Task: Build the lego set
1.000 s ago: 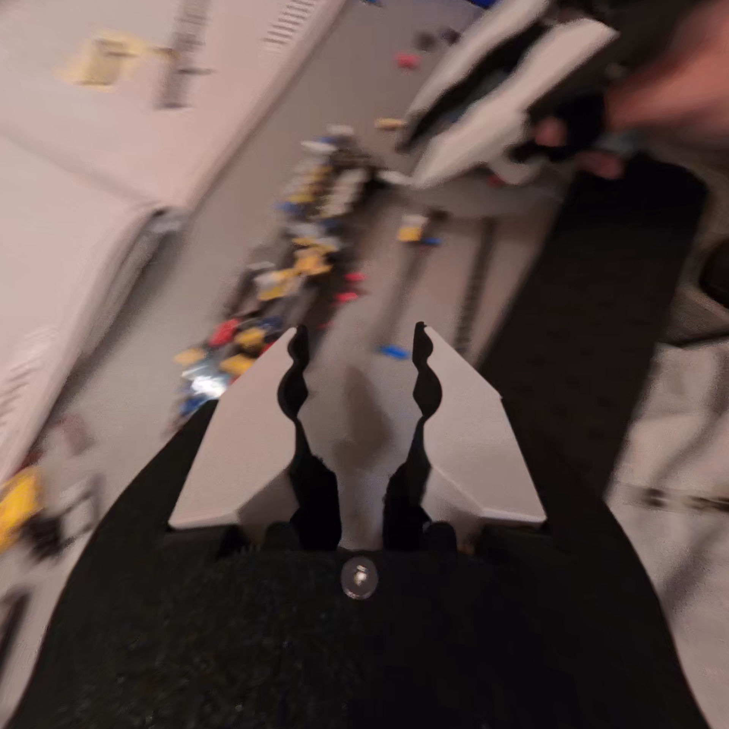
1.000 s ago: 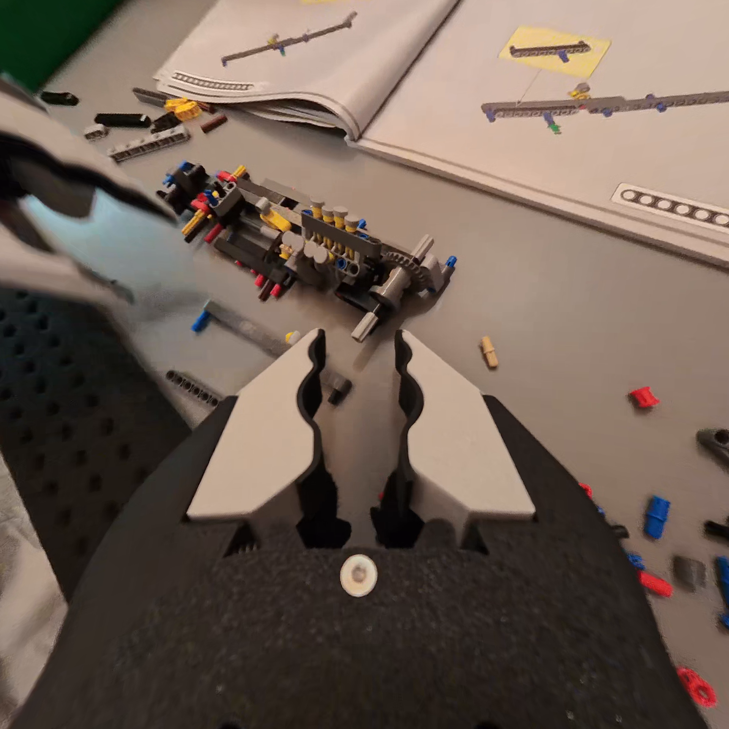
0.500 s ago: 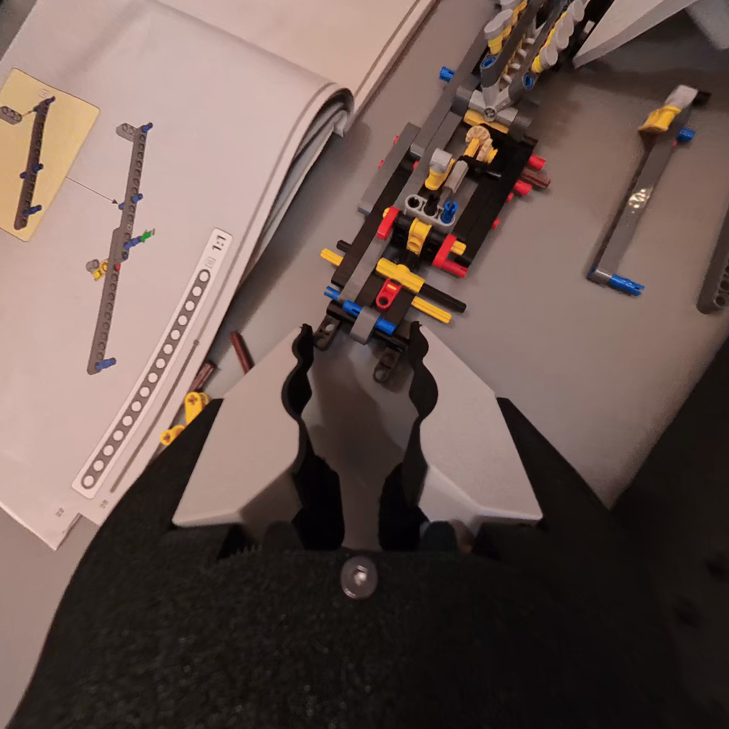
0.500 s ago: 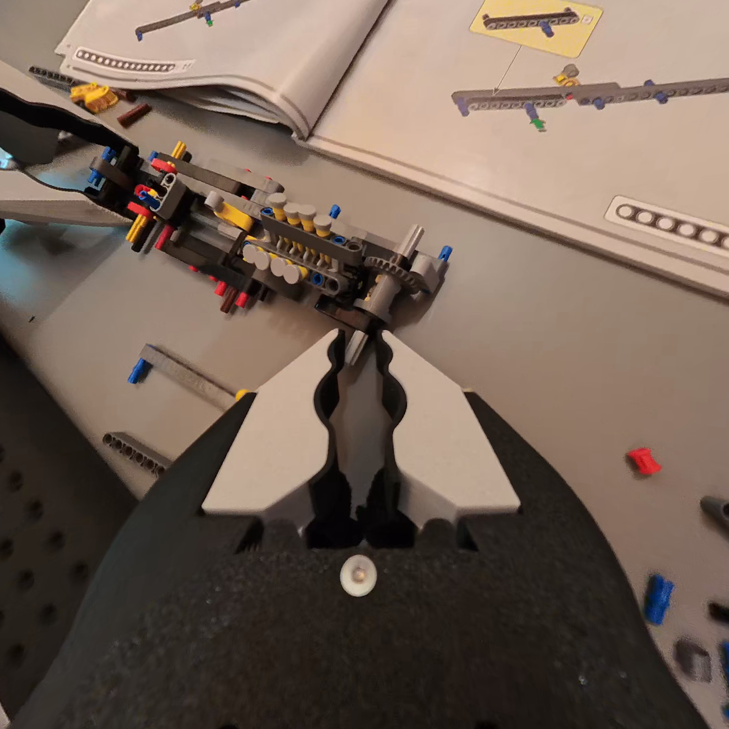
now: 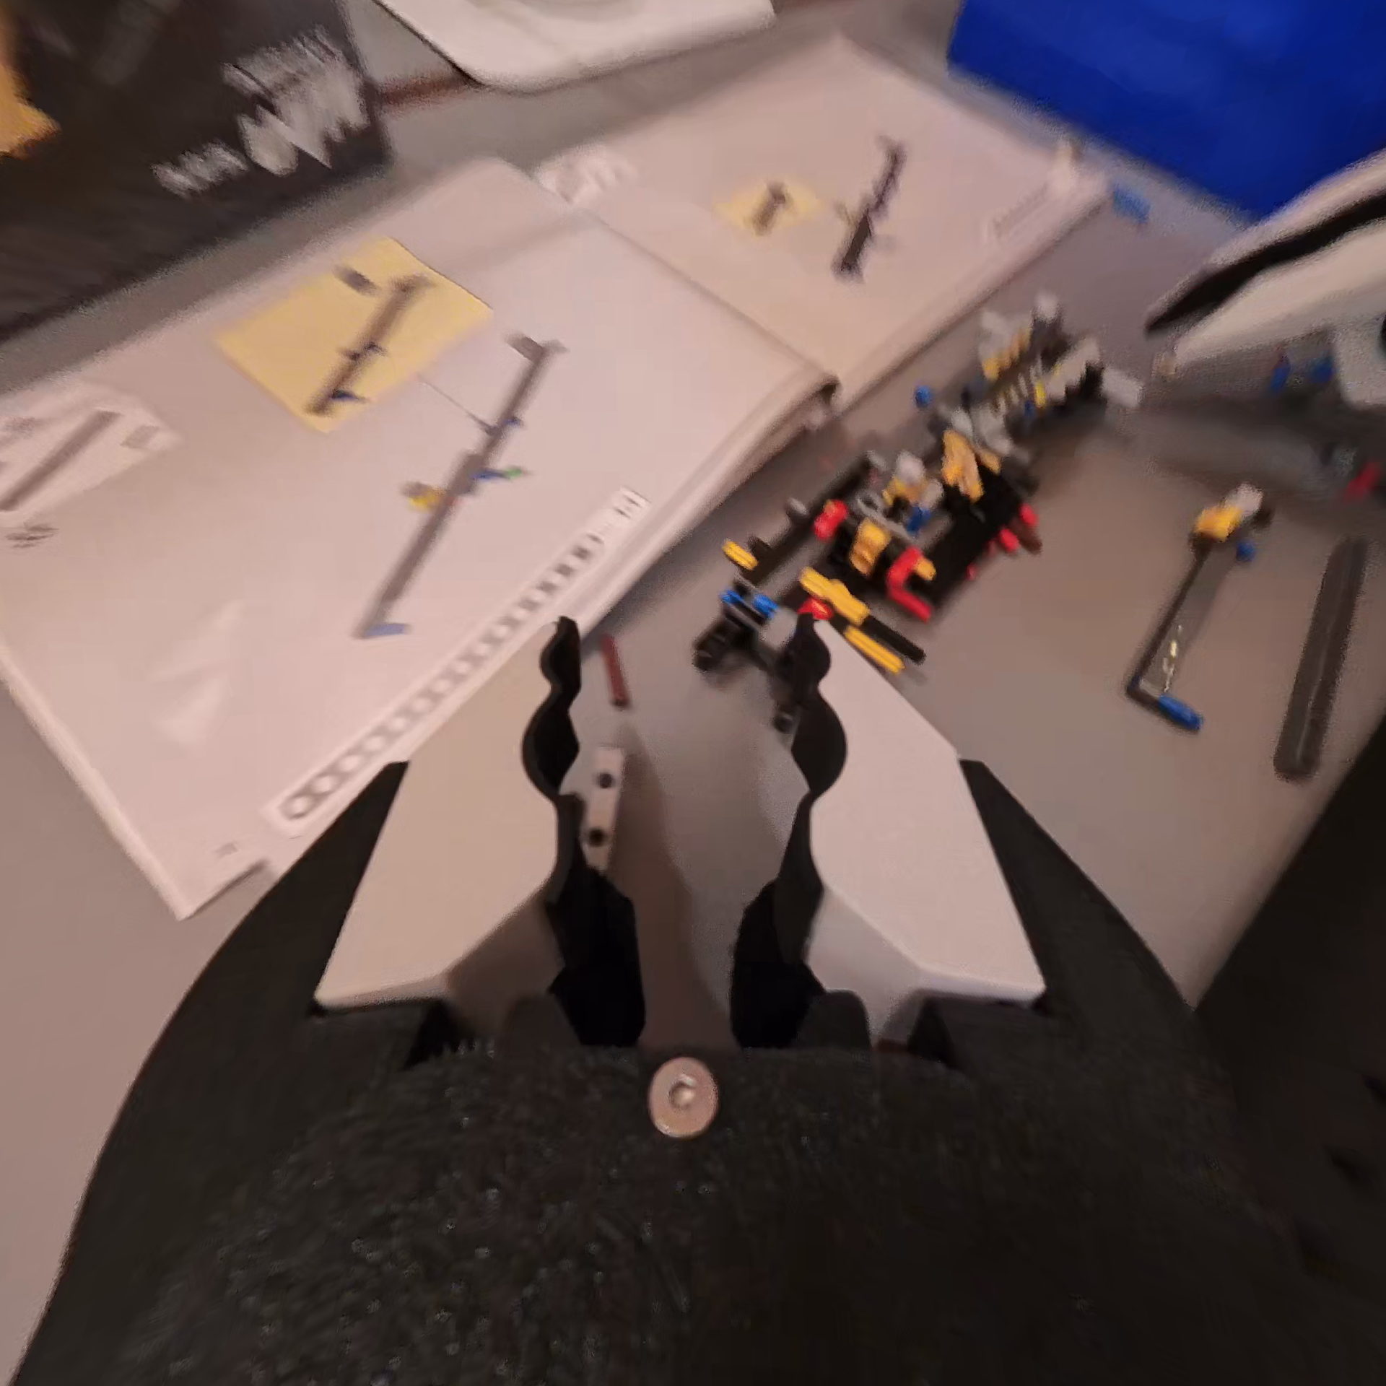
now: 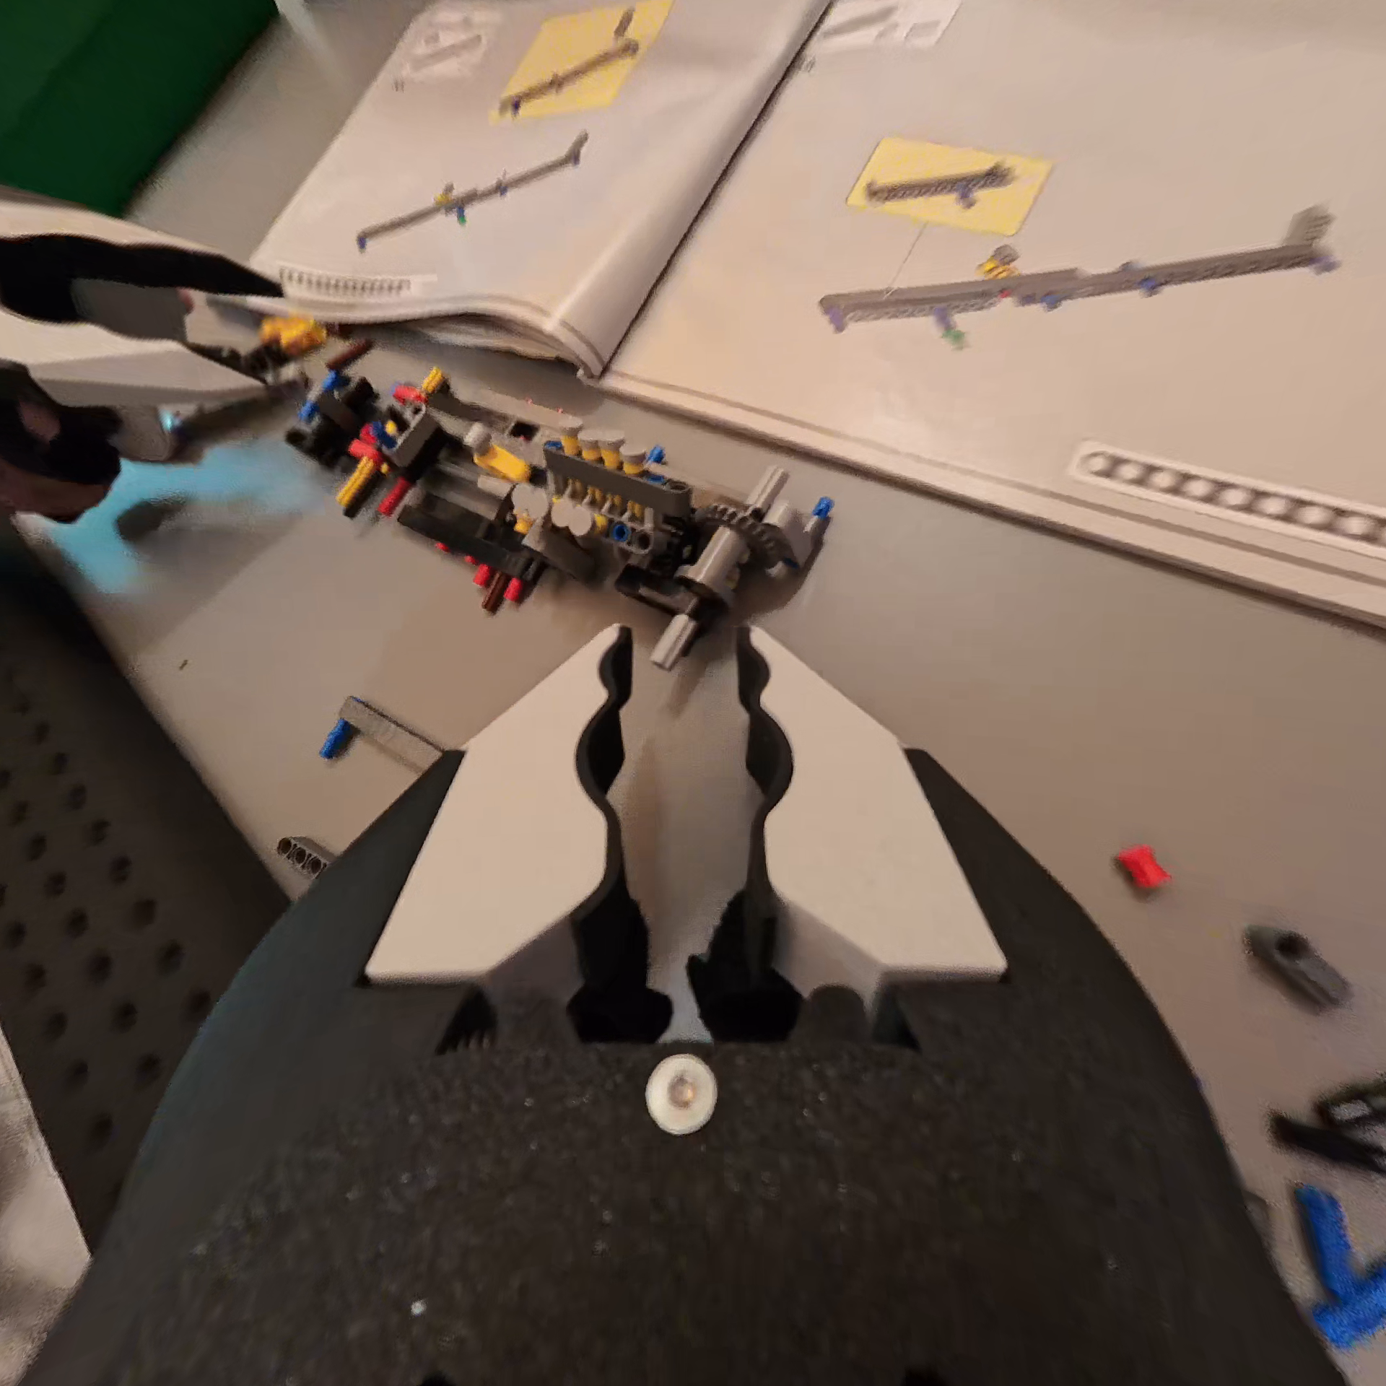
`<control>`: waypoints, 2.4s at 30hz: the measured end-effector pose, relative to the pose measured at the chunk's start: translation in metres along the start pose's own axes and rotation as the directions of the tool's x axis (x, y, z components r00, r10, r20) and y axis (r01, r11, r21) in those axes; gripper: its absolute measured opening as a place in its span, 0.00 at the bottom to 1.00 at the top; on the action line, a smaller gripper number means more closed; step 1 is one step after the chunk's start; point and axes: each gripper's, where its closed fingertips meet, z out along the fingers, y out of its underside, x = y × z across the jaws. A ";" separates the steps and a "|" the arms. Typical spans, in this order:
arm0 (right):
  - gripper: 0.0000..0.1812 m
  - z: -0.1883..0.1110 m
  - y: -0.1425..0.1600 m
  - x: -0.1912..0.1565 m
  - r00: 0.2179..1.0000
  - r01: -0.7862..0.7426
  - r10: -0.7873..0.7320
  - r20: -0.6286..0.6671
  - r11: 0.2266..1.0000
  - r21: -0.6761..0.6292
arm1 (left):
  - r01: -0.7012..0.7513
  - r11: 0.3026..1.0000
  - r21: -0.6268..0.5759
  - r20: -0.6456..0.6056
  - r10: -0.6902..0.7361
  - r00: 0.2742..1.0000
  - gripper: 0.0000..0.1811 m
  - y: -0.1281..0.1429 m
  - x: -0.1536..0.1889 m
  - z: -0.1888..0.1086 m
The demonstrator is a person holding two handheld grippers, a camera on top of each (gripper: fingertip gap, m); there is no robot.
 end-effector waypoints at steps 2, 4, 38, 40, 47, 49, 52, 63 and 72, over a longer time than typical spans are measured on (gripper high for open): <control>0.14 -0.014 -0.018 0.008 0.999 -0.021 0.024 -0.023 0.992 0.121 | 0.107 0.985 0.137 0.039 -0.114 0.993 0.27 -0.018 -0.029 -0.016; 0.15 -0.020 -0.045 0.008 0.999 -0.039 0.042 -0.004 0.961 0.275 | 0.233 0.937 0.259 0.082 -0.262 0.962 0.25 -0.035 -0.068 -0.031; 0.15 -0.115 0.088 0.065 0.949 0.027 -0.047 -0.313 0.997 -0.068 | 0.012 0.980 0.198 0.336 -0.080 0.939 0.21 -0.036 -0.136 -0.034; 0.13 -0.116 0.088 0.068 0.951 0.016 -0.029 -0.308 0.999 -0.047 | 0.003 0.984 0.176 0.349 -0.066 0.935 0.21 -0.033 -0.138 -0.032; 0.09 -0.100 0.074 0.064 0.967 0.031 -0.040 -0.253 0.999 -0.041 | 0.052 0.975 0.216 0.318 -0.120 0.941 0.21 -0.037 -0.141 -0.029; 0.09 -0.091 0.073 0.061 0.970 0.040 -0.053 -0.235 0.997 -0.061 | 0.066 0.973 0.223 0.320 -0.137 0.937 0.21 -0.036 -0.144 -0.031; 0.07 -0.084 0.079 0.064 0.958 0.069 -0.105 -0.268 0.988 -0.138 | 0.081 0.970 0.230 0.325 -0.155 0.933 0.21 -0.035 -0.148 -0.033; 0.00 -0.078 0.083 0.072 0.944 0.046 -0.107 -0.311 0.979 -0.198 | 0.064 0.974 0.216 0.321 -0.133 0.938 0.21 -0.035 -0.144 -0.029; 0.00 -0.088 0.077 0.063 0.934 0.067 -0.132 -0.332 0.978 -0.199 | 0.054 0.972 0.230 0.318 -0.128 0.939 0.21 -0.039 -0.141 -0.033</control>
